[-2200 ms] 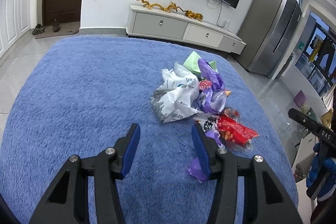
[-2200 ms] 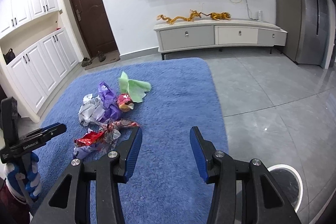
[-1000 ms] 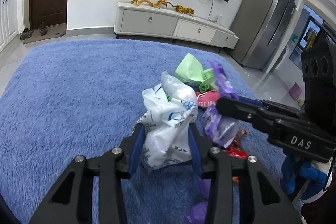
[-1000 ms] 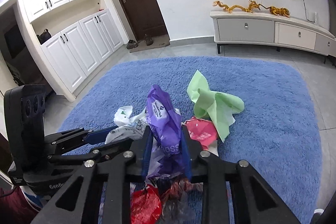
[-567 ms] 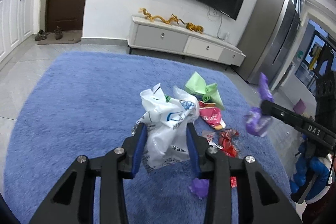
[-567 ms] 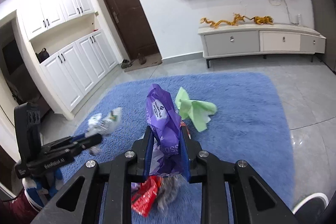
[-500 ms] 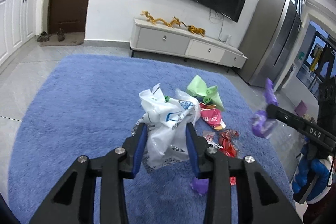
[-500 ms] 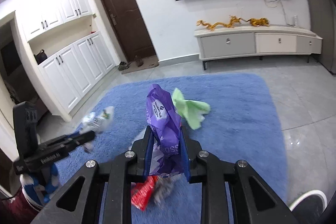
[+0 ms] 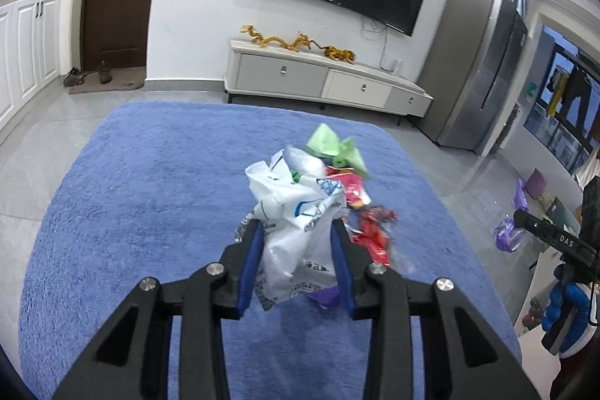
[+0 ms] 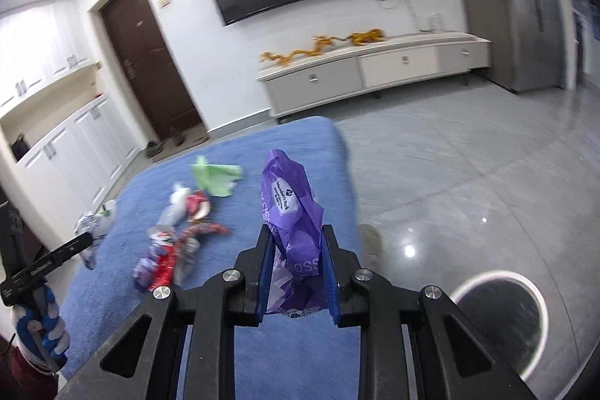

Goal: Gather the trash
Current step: 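Carry white and purple bags over the bin and release both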

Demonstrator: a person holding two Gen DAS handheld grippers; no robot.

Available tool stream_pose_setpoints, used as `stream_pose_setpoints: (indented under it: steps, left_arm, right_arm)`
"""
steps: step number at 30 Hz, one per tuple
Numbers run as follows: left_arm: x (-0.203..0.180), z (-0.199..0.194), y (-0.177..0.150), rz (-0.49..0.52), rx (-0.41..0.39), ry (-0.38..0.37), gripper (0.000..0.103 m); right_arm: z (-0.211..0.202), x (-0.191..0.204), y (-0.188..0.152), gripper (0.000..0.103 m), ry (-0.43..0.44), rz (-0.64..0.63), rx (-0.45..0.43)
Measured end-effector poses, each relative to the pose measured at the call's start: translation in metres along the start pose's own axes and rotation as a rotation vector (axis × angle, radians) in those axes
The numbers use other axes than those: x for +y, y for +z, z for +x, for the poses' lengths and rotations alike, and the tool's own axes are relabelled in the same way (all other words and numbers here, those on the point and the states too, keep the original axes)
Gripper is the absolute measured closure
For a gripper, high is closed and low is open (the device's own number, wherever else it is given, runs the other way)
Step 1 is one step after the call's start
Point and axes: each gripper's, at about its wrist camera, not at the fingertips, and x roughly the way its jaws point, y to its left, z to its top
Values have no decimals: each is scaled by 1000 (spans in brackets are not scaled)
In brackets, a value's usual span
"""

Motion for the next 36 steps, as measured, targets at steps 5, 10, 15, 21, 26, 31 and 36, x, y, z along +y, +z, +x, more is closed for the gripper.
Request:
stream_pose_setpoints:
  steps: [5, 10, 15, 21, 26, 31, 36]
  left_arm:
    - [-36, 2, 2, 58, 10, -37, 69]
    - [-84, 16, 2, 131, 45, -101, 69]
    - [-151, 43, 2, 227, 98, -188, 69]
    - [-249, 87, -11, 370, 198, -313, 69]
    - [-330, 132, -30, 461, 301, -387, 69]
    - [-392, 170, -50, 506, 385, -451, 68]
    - [-434, 205, -68, 502, 477, -496, 67]
  right_arm:
    - [-22, -34, -9, 80, -60, 57, -29]
    - [-37, -72, -21, 80, -98, 136, -44]
    - [-48, -112, -40, 80, -134, 214, -42]
    - [-55, -160, -62, 80, -189, 311, -28]
    - [-54, -206, -82, 80, -231, 404, 1]
    - [-46, -246, -101, 80, -260, 478, 41]
    - [-34, -273, -115, 78, -280, 531, 78]
